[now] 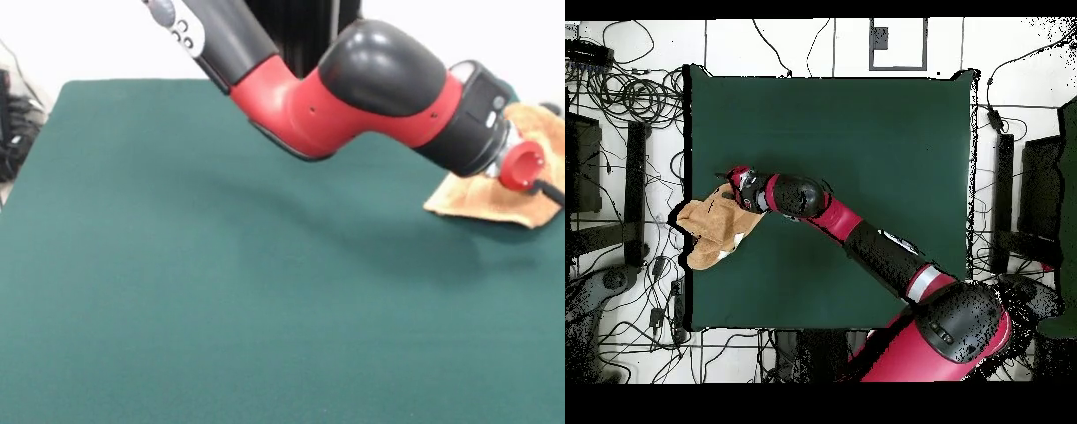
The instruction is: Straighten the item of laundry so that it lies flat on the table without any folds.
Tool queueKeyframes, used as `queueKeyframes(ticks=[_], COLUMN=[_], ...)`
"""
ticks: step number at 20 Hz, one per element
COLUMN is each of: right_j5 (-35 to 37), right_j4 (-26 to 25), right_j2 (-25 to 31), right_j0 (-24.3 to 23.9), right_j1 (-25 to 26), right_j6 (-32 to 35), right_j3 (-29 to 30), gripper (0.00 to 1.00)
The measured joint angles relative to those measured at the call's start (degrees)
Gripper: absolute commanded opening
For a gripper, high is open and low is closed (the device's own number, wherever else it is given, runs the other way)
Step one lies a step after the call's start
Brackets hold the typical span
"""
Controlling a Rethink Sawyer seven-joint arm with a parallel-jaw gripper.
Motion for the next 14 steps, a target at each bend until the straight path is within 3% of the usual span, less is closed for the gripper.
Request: queueKeyframes(ticks=[3,6,9,10,11,14], right_j5=[0.0,0.5,2.5,2.8,3.3,3.4], right_j4=[-2.3,-5.6,-8.0,-8.8,-11.7,-14.4], right_j2=[-4.0,-12.1,-21.9,-23.9,-30.9,-36.4], right_j0=[3.7,11.2,24.8,27.3,35.3,41.1], right_j1=[-3.9,-9.5,-17.7,-18.7,-21.2,-22.6], right_j6=[0.0,0.0,1.0,1.1,1.7,2.0], right_j3=[-0.4,-2.1,-5.8,-6.6,-9.3,-11.2], gripper=[1.0,1.0,1.0,1.0,1.0,1.0])
